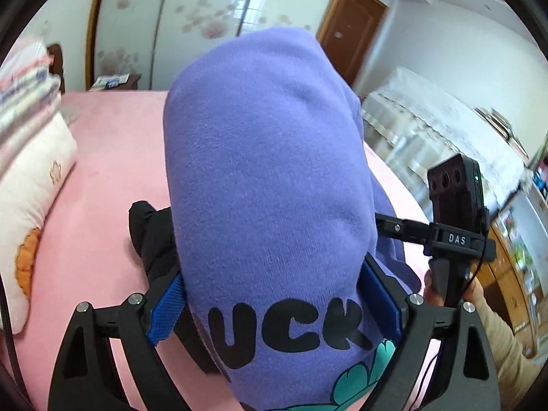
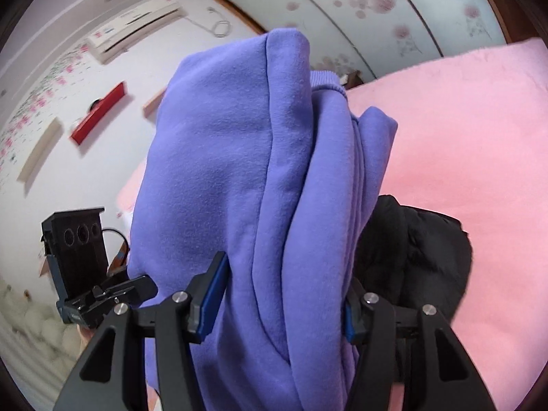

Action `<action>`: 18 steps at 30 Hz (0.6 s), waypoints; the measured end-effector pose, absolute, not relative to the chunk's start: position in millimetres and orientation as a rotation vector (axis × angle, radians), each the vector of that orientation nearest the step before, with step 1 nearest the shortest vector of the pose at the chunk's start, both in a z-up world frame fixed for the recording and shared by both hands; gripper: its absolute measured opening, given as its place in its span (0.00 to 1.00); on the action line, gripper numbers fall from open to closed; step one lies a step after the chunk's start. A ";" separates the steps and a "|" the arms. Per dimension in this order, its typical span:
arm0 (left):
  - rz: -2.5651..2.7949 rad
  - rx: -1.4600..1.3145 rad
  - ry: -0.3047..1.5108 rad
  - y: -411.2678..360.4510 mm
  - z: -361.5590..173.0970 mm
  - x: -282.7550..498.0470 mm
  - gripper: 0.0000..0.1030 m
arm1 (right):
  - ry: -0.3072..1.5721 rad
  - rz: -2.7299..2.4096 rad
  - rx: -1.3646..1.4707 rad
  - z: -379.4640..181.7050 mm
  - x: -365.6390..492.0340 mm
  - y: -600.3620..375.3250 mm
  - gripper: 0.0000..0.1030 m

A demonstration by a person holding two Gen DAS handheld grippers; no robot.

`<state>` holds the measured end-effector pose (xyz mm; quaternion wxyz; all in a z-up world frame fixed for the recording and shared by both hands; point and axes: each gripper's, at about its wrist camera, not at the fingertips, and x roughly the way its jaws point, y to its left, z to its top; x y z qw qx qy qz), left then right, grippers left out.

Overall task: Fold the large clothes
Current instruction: 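Lower the sweatshirt onto the folded black jacket with both tools and open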

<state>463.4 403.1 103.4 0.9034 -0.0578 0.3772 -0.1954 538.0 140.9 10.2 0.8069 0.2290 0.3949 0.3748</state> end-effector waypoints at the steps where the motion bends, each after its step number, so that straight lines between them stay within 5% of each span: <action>1: -0.400 -0.144 0.790 409.4 87.8 479.2 0.89 | 0.871 0.784 0.505 -3.8 549.0 146.5 0.53; 5: -0.373 -0.240 0.883 431.3 7.0 534.4 0.89 | 0.984 0.689 0.510 -72.2 573.8 159.9 0.53; 9: -0.305 -0.403 0.929 432.9 -74.4 557.0 1.00 | 1.021 0.625 0.510 -131.3 577.4 156.1 0.53; 18: -0.298 -0.436 0.935 410.8 -113.8 562.8 1.00 | 1.024 0.580 0.531 -178.0 576.8 159.0 0.57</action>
